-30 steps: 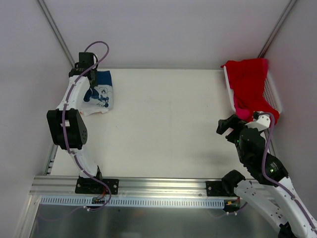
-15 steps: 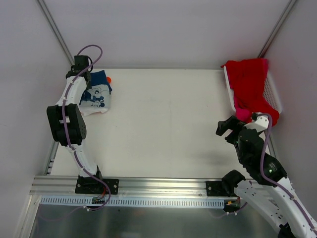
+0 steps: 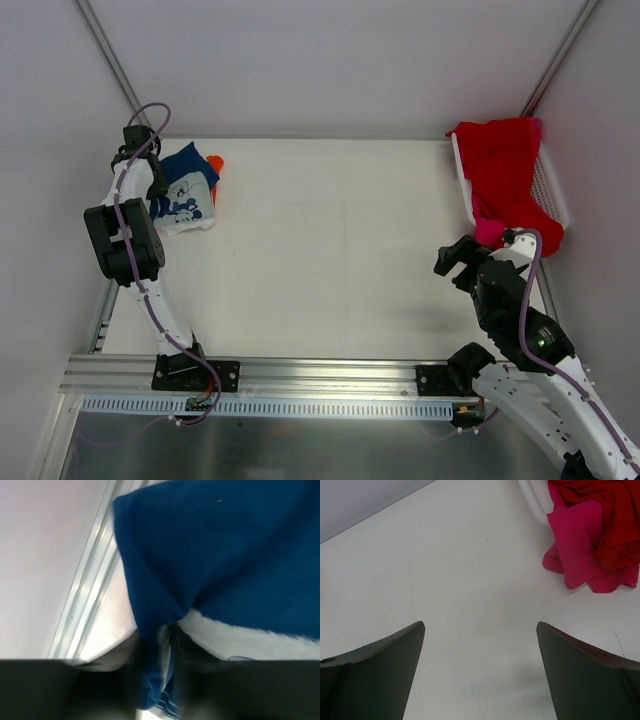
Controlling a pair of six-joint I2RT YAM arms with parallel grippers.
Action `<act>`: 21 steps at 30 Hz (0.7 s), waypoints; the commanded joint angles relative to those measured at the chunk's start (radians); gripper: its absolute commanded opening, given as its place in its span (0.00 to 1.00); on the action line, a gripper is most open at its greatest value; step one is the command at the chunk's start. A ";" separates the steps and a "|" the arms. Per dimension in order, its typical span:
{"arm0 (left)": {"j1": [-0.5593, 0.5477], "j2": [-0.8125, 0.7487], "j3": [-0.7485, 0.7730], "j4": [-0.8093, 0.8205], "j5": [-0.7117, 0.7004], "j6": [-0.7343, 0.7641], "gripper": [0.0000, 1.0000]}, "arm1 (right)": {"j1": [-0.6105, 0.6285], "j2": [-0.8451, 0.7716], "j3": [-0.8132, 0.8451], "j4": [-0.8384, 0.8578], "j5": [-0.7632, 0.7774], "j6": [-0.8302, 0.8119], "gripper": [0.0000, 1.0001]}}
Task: Fold and stack the t-shirts
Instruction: Neatly place the folded tshirt to the corner
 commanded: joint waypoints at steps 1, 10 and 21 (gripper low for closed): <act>0.034 0.035 0.051 0.014 0.040 -0.075 0.39 | -0.006 0.011 0.009 0.032 0.007 -0.017 0.99; 0.073 0.034 0.078 0.013 -0.013 -0.140 0.99 | -0.012 0.020 0.015 0.030 0.002 -0.038 0.99; 0.076 -0.282 0.007 0.005 -0.238 -0.190 0.99 | -0.014 0.011 -0.016 0.052 -0.037 -0.011 0.99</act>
